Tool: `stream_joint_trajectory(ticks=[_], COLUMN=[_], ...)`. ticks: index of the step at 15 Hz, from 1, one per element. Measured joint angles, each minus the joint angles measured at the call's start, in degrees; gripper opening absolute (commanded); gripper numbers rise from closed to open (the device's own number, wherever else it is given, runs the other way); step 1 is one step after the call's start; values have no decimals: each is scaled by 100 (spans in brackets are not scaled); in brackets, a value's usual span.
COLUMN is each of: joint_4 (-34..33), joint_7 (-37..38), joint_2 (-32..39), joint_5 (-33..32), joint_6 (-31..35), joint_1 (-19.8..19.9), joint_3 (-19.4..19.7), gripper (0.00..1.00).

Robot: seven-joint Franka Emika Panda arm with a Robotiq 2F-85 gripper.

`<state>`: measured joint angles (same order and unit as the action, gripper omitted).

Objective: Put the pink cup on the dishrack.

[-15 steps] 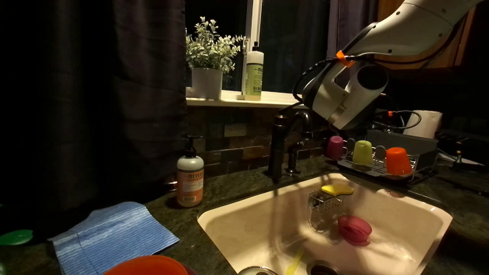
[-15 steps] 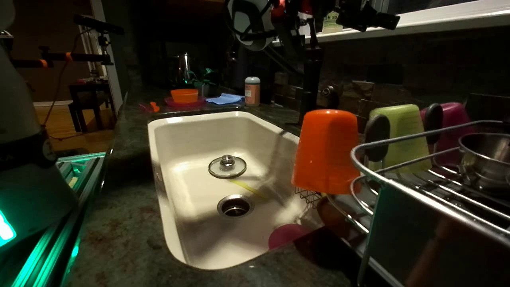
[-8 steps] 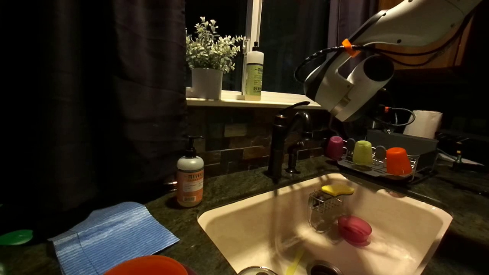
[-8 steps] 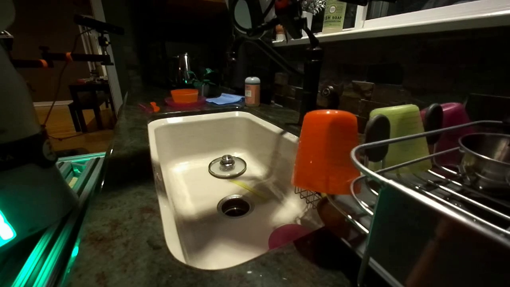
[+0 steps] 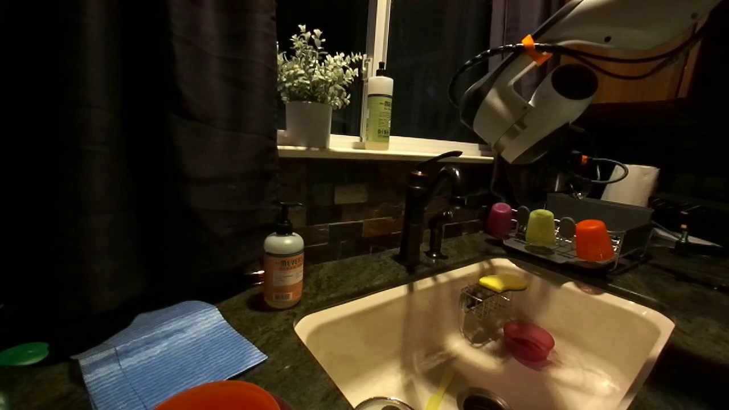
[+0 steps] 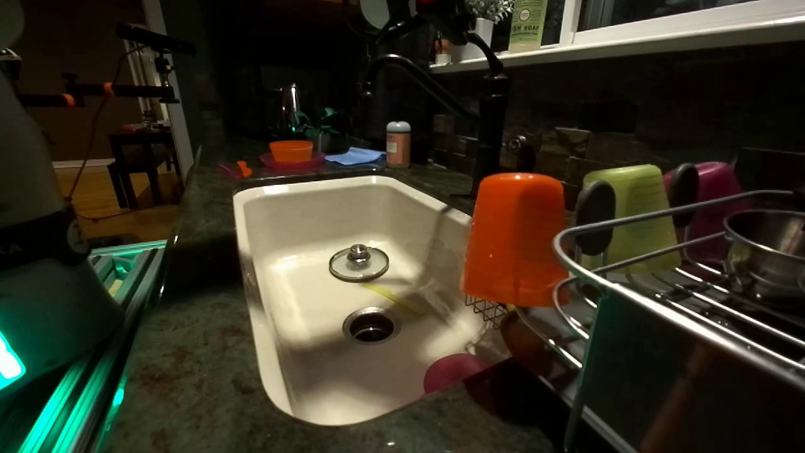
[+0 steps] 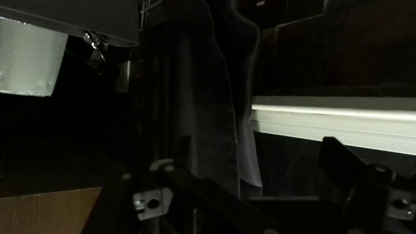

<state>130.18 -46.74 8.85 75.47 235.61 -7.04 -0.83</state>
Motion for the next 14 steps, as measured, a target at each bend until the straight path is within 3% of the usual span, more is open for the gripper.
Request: stream_joint_trajectory(ticks=[3, 7, 11, 14], joint_4=[-9, -74, -194, -531], joint_7=[-578, -2123, -3767, -4745], joint_2=[-307, -728, -998, -1113], joint_5=[654, 2143, 3750, 4665], joint_6=[-768, -1601, -1639, -1242], joint_1=[4, 21, 61, 88], joint_3=[-32, -31, 3, 99], gripper=[100, 100, 100, 100])
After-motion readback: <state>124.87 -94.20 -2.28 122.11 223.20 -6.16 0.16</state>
